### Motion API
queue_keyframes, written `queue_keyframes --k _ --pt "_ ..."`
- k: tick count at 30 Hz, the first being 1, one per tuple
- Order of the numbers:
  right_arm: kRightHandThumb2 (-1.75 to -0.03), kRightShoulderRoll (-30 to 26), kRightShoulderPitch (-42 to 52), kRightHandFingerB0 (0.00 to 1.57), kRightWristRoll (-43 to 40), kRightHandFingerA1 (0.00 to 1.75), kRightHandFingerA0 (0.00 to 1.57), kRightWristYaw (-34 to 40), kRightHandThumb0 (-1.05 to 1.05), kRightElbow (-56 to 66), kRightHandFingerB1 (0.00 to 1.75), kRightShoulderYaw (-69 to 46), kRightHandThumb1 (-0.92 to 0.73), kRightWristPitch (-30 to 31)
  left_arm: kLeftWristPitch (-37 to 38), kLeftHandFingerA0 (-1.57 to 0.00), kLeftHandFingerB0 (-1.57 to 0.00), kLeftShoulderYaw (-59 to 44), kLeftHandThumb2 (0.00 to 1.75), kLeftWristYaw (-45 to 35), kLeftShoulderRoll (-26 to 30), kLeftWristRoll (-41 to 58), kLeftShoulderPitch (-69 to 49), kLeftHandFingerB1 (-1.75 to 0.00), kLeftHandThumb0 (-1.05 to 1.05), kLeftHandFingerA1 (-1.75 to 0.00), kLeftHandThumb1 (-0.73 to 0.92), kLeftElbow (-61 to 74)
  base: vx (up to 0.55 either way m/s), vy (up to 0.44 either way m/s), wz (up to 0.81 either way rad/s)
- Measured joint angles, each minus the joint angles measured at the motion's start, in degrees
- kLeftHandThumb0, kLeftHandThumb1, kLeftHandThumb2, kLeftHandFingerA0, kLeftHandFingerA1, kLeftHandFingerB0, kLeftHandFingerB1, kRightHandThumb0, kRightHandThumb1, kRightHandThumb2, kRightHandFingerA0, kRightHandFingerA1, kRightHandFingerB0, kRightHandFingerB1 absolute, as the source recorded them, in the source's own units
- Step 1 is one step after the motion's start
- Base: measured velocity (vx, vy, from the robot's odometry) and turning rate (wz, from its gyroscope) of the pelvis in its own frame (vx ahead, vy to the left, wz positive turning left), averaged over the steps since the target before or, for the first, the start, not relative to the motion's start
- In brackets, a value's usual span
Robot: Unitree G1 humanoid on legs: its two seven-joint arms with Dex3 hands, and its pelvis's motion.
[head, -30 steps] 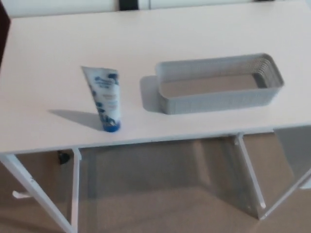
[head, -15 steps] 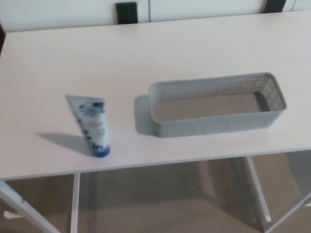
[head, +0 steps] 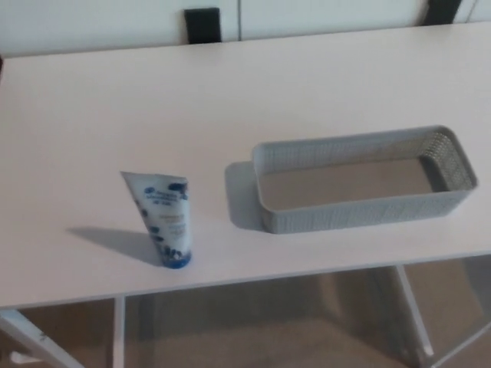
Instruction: The robot walks towards a table in front, picks a shampoo with left hand and puts it in a small grey container
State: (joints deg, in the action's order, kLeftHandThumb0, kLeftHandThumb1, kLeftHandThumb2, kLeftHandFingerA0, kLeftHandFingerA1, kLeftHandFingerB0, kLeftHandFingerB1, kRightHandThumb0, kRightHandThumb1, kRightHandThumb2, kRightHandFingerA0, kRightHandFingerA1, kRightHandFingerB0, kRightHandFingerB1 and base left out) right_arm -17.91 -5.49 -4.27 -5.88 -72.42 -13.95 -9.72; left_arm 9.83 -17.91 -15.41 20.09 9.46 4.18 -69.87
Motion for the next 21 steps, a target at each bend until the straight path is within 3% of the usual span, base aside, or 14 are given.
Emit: queue_keyframes --k 4,5,6,10,14,21 --pt "-0.58 -0.12 0.81 0.47 -0.11 0.52 0.63 -0.4 -0.11 0.2 0.44 -0.12 -0.63 -0.03 0.59 -0.5 -0.37 2.42 0.63 0.04 0.05 -0.96 -1.76 -0.34 -0.38 -0.38 0.76 0.3 0.08 0.033 0.03" --pt "-0.58 -0.12 1.07 0.47 -0.13 0.52 0.63 -0.55 -0.1 0.32 0.44 -0.17 -0.63 -0.03 1.03 -0.45 -0.35 3.57 0.85 0.14 0.05 -1.59 -2.19 -0.46 -0.45 -0.5 0.65 0.58 0.09 0.021 0.07" --pt "-0.58 -0.13 1.22 0.47 -0.14 0.51 0.63 -0.62 -0.1 0.35 0.44 -0.24 -0.64 -0.03 1.32 -0.51 -0.38 4.51 0.63 0.19 0.05 -2.05 -2.51 -0.34 -0.39 -0.38 0.75 0.86 0.08 0.019 0.02" --pt "-0.58 -0.24 2.55 0.47 -0.16 0.52 0.63 -0.86 -0.12 0.56 0.45 -0.4 -0.64 -0.22 3.07 -0.47 -0.39 8.27 0.63 -0.03 0.06 -3.96 -5.01 -0.34 -0.37 -0.37 0.77 3.47 0.0 0.0 0.0" --pt "-0.57 -0.36 4.59 0.5 0.09 0.56 0.69 -0.37 -0.08 1.22 0.46 0.04 -0.62 -1.01 4.62 -0.35 -0.27 10.09 0.64 -0.82 0.07 -4.76 -9.3 -0.31 -0.4 -0.35 0.78 7.74 0.0 0.0 0.0" --pt "-0.57 -0.35 7.97 0.5 1.02 0.53 0.69 0.9 -0.11 1.71 0.44 1.0 -0.59 -2.35 6.4 -0.34 -0.22 11.71 0.64 -4.02 0.81 -4.88 -20.74 -0.29 -0.42 -0.34 0.77 18.53 0.0 0.0 0.0"
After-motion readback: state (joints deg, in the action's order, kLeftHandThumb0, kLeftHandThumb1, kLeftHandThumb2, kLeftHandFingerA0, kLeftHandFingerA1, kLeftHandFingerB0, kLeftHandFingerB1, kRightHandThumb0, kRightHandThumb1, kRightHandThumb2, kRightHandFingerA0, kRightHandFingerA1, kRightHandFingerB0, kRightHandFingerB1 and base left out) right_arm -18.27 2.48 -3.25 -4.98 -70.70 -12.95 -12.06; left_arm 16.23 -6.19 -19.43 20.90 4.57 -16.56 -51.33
